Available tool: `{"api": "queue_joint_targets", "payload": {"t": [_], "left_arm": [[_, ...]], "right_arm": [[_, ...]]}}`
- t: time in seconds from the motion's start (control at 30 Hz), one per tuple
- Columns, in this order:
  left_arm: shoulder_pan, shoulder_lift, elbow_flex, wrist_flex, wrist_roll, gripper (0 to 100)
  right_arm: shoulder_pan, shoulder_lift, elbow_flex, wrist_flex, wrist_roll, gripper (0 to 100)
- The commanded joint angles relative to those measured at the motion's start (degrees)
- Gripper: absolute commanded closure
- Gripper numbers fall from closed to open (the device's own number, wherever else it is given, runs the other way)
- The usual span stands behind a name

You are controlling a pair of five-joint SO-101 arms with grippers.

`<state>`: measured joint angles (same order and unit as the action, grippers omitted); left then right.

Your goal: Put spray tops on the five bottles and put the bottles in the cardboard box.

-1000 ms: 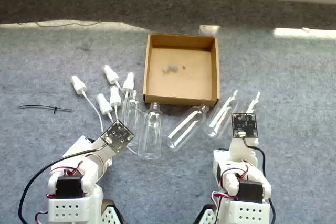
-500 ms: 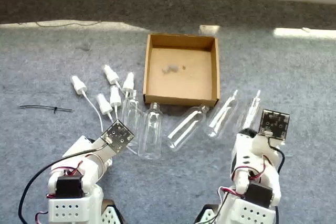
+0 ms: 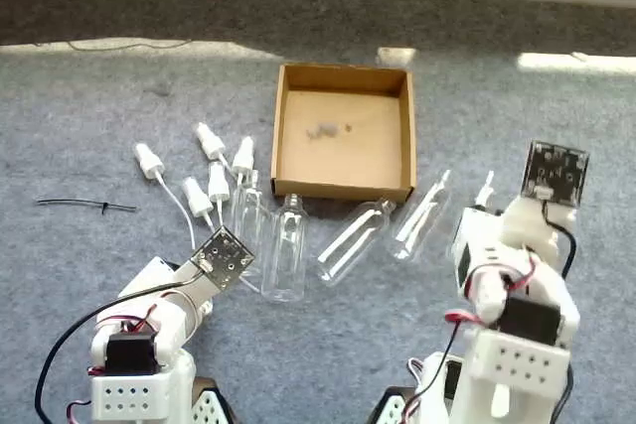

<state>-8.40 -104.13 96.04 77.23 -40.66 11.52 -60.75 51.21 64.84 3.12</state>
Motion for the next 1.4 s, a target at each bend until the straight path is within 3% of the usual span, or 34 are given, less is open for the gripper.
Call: {"api": "queue_joint_targets", "payload": {"t": [0.0,0.13,0.5,1.03,1.37], "left_arm": [[-0.2,0.7,1.1,3.1,-0.7,82],[-0.2,0.7,1.1,3.1,-0.7,82],[-0.2,0.7,1.1,3.1,-0.7,82],[-0.2,0.7,1.1,3.1,-0.7,82],[-0.2,0.7,1.1,3.1,-0.7,82]], "right_arm": [[-0.5,19.6,-14.5,5.8,-1.1,86.6],[-0.8,34.2,-26.6,11.6,-1.1,77.8],[-0.8,58.9,-45.6,14.1,1.8,77.1],[-0.4,81.7,-65.5,14.0,3.4,77.1],[-0.2,88.1,-67.2,14.0,3.7,77.3]]}}
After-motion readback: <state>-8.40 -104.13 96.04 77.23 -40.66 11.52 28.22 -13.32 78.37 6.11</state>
